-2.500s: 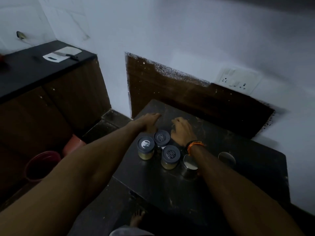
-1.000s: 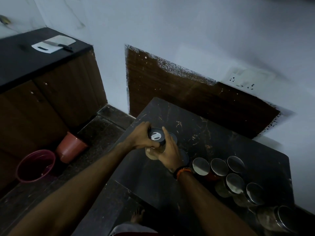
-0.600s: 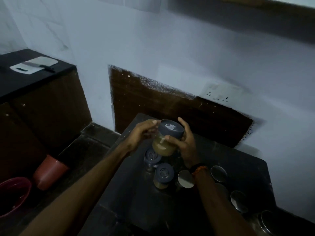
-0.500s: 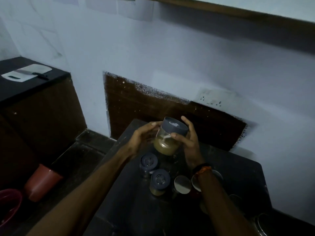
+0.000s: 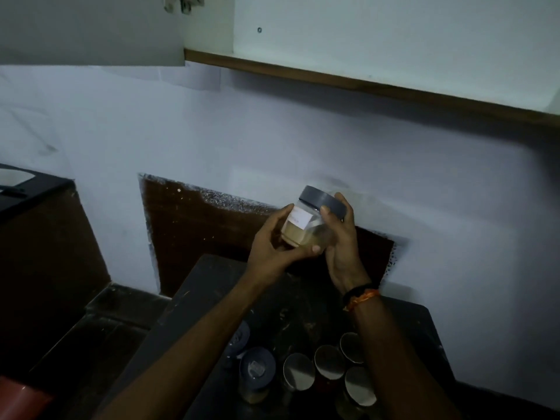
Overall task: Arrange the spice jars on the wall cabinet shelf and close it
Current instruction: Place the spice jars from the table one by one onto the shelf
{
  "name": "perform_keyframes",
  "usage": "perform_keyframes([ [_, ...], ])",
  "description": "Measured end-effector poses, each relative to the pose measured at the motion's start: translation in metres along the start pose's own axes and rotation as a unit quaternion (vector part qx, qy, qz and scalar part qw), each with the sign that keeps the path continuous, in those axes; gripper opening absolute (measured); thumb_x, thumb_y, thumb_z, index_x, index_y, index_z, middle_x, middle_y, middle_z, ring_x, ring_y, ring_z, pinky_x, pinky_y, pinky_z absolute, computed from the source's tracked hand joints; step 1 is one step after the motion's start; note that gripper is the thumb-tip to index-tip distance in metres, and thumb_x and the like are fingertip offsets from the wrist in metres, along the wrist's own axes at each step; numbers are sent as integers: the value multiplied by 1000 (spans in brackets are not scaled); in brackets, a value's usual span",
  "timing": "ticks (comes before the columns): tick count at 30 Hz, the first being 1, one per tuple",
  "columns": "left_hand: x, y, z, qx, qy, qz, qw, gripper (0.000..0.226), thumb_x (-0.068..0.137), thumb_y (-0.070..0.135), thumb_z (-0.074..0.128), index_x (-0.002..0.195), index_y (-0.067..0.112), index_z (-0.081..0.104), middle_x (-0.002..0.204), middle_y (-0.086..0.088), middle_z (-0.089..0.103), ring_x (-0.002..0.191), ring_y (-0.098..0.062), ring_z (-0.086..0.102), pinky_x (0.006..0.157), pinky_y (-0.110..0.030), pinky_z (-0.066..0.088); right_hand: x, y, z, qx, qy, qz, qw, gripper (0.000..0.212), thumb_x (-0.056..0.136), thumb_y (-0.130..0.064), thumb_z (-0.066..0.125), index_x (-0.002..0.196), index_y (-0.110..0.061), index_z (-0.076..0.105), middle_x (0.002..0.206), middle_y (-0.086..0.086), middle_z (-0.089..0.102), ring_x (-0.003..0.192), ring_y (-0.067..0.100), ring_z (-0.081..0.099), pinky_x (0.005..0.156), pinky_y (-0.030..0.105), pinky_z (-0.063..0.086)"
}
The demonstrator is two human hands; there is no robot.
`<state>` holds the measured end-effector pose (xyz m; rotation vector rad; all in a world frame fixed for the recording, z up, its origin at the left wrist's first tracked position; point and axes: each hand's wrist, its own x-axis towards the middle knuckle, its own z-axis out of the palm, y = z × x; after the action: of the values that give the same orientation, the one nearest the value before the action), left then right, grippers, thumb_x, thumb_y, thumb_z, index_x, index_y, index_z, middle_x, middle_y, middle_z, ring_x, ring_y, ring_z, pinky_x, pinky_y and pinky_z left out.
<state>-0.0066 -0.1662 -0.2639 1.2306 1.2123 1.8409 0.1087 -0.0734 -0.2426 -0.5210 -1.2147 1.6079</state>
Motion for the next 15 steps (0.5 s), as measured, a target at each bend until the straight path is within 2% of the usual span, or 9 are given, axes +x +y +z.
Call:
perform_keyframes([
  [3,8,10,19,65,25,69,995,89,67,20,93,144,23,48,134,7,61,124,-7,57,97,-27,53,10,-18,3,1,4,-5,1000,72,84,-40,74,146,-21,43,136,14,61,117,31,66,92,47,58],
  [6,14,20,25,49,9,83,995,84,72,29,89,144,33,47,133,6,59,122,-9,58,93,-26,55,23,-43,1,26,-21,-5,999,63,88,-40,69,142,-15,48,137,23,58,114,34,65,87,50,59],
  [9,24,32,25,-13,-24,48,998,73,77,36,81,142,40,49,131,-1,59,117,-11,63,89,-26,57,32,-59,-5,50,-35,10,998,67,88,-40,66,145,-12,46,144,28,50,128,46,54,102,63,46],
  [12,34,41,26,-34,-67,7,997,74,77,36,80,141,50,46,135,-6,58,123,-21,61,101,-43,53,33,-68,-4,64,-39,10,997,72,85,-42,67,146,-10,47,146,30,48,128,49,52,101,58,46],
  [15,43,48,27,-9,-71,4,997,81,73,37,85,140,54,44,138,-5,57,123,-24,60,102,-47,53,35,-75,-1,59,-43,-8,997,66,88,-41,63,145,-10,49,141,26,54,118,43,59,97,54,50],
])
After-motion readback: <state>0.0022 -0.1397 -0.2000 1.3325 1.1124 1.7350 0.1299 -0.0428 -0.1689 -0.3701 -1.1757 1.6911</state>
